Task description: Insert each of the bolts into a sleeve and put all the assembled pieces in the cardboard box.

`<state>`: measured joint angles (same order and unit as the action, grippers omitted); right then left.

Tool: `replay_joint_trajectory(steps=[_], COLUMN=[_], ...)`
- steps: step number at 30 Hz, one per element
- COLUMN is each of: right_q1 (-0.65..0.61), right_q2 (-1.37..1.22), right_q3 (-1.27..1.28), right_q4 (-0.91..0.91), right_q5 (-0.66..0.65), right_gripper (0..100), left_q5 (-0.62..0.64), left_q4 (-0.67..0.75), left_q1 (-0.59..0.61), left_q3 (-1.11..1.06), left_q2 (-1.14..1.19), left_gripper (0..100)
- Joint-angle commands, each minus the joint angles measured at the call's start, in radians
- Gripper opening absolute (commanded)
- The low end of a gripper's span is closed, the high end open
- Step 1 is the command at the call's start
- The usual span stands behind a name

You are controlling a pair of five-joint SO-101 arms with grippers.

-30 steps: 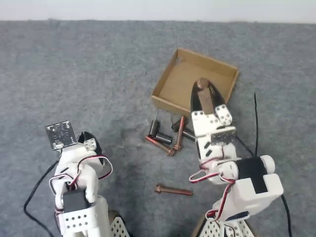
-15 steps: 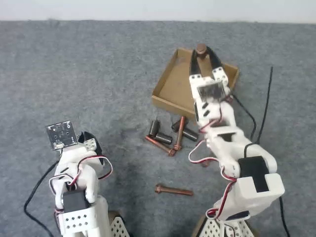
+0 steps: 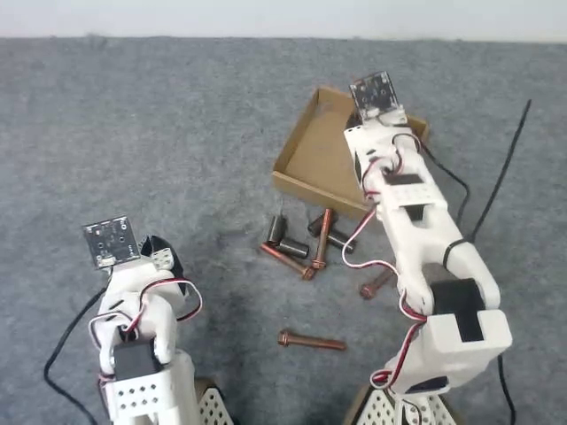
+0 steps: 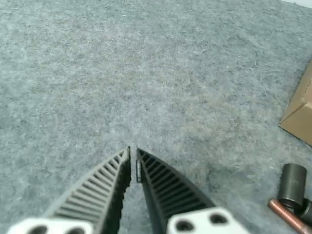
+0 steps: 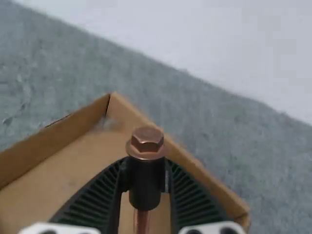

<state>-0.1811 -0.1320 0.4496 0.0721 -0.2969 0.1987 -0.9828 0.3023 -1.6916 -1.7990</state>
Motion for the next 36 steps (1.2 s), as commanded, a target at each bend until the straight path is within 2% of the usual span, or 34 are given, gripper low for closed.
replay_joint_trajectory(steps=[1, 6, 17, 23, 29, 33, 36], right_q1=[0.013, 0.016, 0.076, 0.071, 0.076, 0.076, 0.071], right_q2=[0.024, -0.047, -0.361, -0.447, -0.47, -0.441, -0.371], right_q3=[-0.158, -0.305, -0.829, -1.025, -1.071, -1.097, -1.126], right_q4=[0.206, 0.476, 0.992, 1.21, 1.316, 1.4, 1.509], right_q5=[0.002, 0.21, 0.425, 0.434, 0.425, 0.423, 0.348], right_gripper=[0.6, 0.9, 1.0, 1.9, 16.5, 11.0, 2.8], left_q5=[-0.012, -0.012, -0.012, -0.012, -0.012, -0.012, -0.012], left_q4=[0.014, 0.014, 0.012, 0.012, 0.012, 0.012, 0.012], left_q1=[0.003, 0.003, 0.005, 0.005, 0.005, 0.005, 0.005], left_q3=[0.007, 0.007, 0.007, 0.007, 0.007, 0.007, 0.007], left_q2=[-0.02, -0.02, -0.02, -0.02, -0.02, -0.02, -0.02], left_gripper=[2, 2, 2, 2, 2, 2, 2])
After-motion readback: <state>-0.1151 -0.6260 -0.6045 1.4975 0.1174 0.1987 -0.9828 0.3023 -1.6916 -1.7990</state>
